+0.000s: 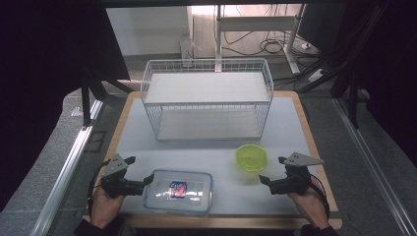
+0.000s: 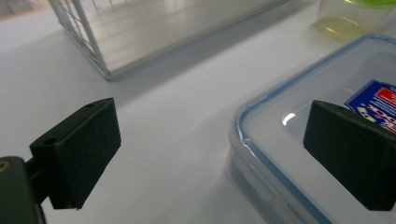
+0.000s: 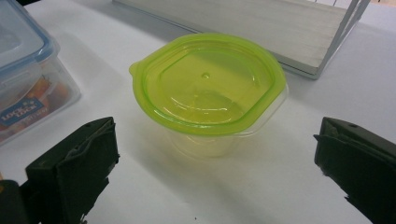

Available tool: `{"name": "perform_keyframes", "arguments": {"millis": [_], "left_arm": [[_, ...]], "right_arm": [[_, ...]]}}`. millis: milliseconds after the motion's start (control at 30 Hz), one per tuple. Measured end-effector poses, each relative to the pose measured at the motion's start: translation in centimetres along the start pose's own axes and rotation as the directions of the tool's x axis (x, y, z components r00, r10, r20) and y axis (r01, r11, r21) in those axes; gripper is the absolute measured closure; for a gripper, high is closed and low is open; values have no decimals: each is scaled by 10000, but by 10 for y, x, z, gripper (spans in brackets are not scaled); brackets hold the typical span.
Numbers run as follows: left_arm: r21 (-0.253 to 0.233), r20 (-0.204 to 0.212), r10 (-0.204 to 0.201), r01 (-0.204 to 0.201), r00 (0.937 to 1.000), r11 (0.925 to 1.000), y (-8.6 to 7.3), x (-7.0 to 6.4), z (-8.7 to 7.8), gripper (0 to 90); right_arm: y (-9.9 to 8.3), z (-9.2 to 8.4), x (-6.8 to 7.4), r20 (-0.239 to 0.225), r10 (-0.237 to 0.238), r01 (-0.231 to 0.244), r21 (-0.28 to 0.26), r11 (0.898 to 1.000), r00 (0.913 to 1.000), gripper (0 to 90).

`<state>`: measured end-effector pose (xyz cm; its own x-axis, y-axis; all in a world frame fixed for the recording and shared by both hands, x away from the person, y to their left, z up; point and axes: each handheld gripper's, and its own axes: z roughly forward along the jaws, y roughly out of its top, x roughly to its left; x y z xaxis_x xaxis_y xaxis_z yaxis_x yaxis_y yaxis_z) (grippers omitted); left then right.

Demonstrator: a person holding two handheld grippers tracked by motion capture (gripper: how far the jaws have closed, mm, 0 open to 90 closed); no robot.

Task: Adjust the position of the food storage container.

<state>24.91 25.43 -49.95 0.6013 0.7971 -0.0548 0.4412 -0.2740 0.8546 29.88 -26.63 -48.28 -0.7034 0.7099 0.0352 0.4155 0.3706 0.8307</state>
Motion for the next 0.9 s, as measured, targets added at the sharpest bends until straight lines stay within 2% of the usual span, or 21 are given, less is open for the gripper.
{"name": "perform_keyframes", "arguments": {"millis": [100, 200, 267, 433, 667, 800, 867, 900], "left_arm": [[29, -19, 222, -222, 9998, 9997, 0, -4, 1, 39], [-60, 14, 442, -442, 9990, 9990, 0, -7, 1, 42], [-96, -16, 473, -473, 9989, 9988, -1, -7, 2, 42], [-269, -39, 403, -404, 9992, 9988, -4, -5, 2, 35], [-427, -34, 252, -254, 9997, 9988, -6, -3, 1, 33], [-410, -7, 279, -279, 9996, 9988, -7, -4, 2, 33], [-388, 16, 296, -295, 9996, 9988, -7, -4, 2, 33], [-374, 35, 308, -306, 9995, 9988, -7, -5, 3, 33]], "right_arm": [[0, 0, 1, -7, -141, 141, 46, 9999, 9999, 0], [0, 1, 2, 186, -265, 261, 235, 9994, 9995, 0], [0, 1, 2, -22, -149, 150, 281, 9995, 9999, 0], [0, 3, 0, -135, 126, -120, 412, 9991, 9998, 0], [1, 10, 2, 182, 427, -437, 586, 9973, 9989, 0], [4, 9, 1, -332, 668, -640, 776, 9949, 9972, 0], [6, 8, 1, -311, 673, -648, 761, 9950, 9972, 16], [10, 7, 2, -279, 680, -657, 766, 9949, 9973, 68]]}}
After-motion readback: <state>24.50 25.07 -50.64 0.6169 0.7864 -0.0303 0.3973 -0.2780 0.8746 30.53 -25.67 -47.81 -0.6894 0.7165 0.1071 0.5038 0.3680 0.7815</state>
